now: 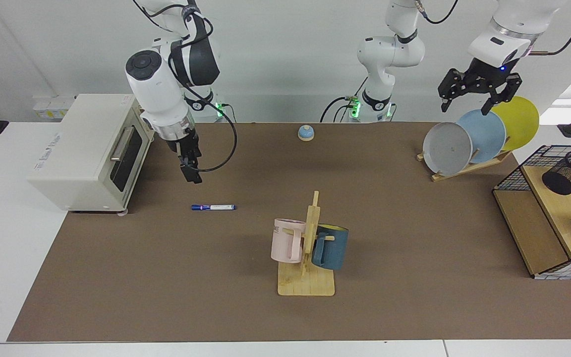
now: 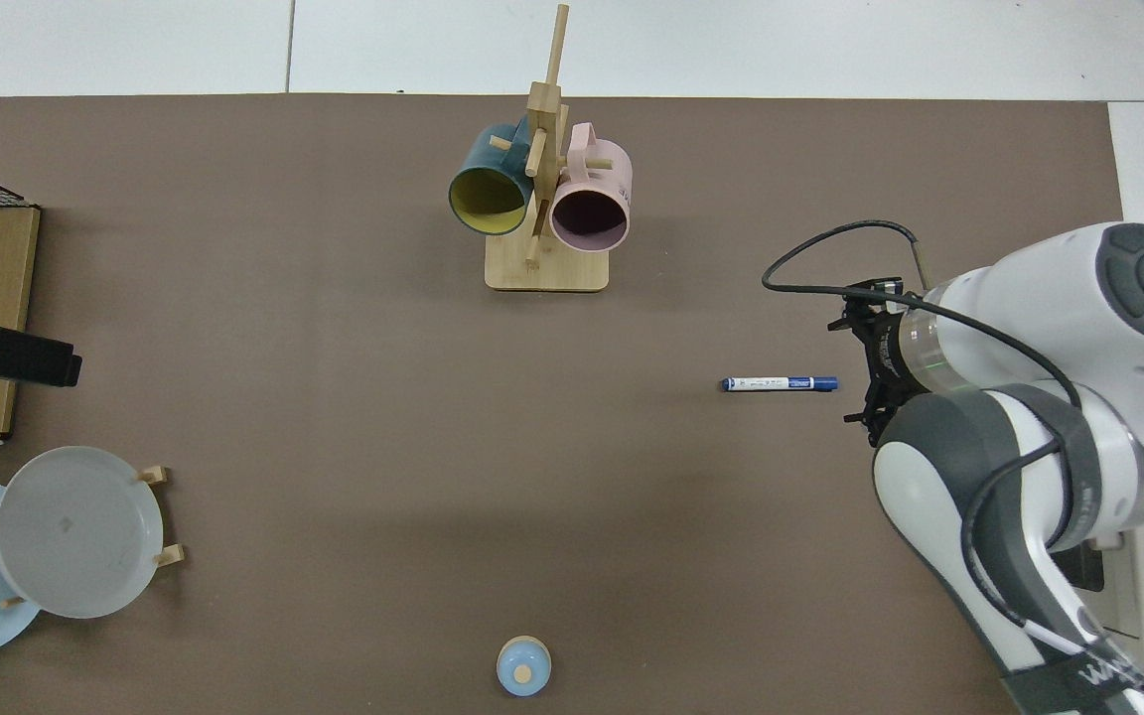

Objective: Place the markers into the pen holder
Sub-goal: 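Move the right gripper down over the blue-capped white marker, then close the right gripper on the marker near its cap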

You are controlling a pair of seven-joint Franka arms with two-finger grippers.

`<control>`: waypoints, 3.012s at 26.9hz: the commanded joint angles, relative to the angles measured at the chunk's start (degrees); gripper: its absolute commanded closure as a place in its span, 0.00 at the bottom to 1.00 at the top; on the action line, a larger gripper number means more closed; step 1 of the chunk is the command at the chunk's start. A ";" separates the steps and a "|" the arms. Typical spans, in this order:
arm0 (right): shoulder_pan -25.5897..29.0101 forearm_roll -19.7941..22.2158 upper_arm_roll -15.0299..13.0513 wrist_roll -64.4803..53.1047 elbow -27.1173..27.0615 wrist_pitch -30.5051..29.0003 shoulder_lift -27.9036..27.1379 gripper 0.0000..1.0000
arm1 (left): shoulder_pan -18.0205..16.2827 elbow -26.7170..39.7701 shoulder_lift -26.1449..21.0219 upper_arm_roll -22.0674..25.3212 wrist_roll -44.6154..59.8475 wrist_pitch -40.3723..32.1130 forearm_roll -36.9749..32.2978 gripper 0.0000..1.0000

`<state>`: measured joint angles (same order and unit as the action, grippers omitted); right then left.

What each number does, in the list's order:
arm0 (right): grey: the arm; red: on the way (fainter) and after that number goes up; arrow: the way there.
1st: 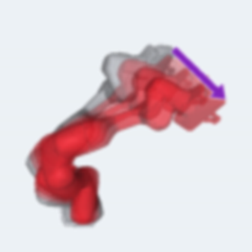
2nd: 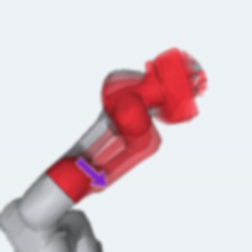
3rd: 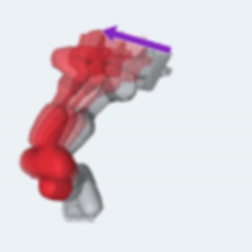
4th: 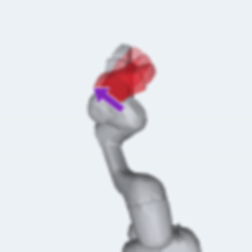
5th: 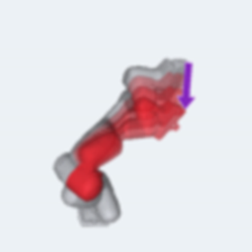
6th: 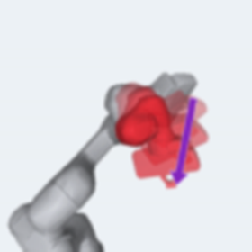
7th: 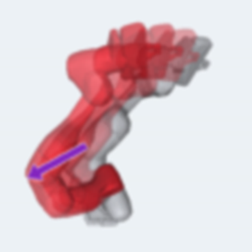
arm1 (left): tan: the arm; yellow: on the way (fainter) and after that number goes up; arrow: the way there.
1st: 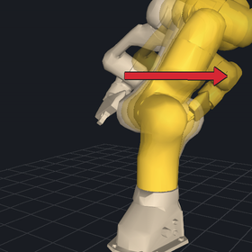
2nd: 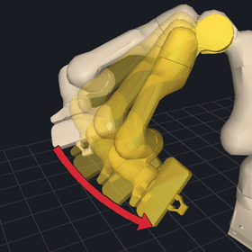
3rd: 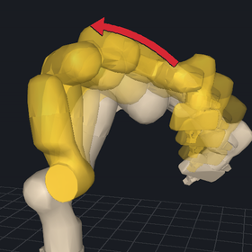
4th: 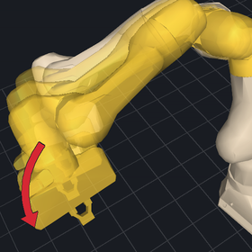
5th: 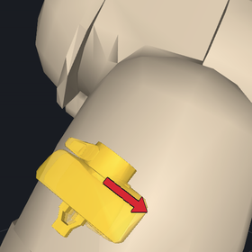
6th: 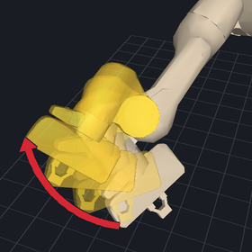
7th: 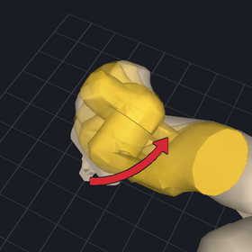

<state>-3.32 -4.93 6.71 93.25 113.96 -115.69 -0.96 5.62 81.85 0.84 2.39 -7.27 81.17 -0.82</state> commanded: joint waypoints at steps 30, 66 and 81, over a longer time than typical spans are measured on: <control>-0.20 -1.05 0.06 -6.94 12.07 -25.81 -8.79 0.00 | 0.09 -0.55 0.30 0.34 -0.02 -1.10 -0.06 0.00; -0.46 0.27 0.06 -7.38 17.17 -34.95 -10.73 0.19 | 0.18 -0.55 0.30 0.25 0.06 -1.10 -0.06 0.00; -0.55 0.27 -0.12 -6.94 17.09 -34.78 -10.73 0.86 | 0.18 -0.55 0.30 0.07 -0.02 -1.10 -0.06 0.00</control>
<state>-3.92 -5.02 6.79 87.15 129.97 -149.18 -11.62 5.62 81.85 0.86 2.39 -7.27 81.14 -0.82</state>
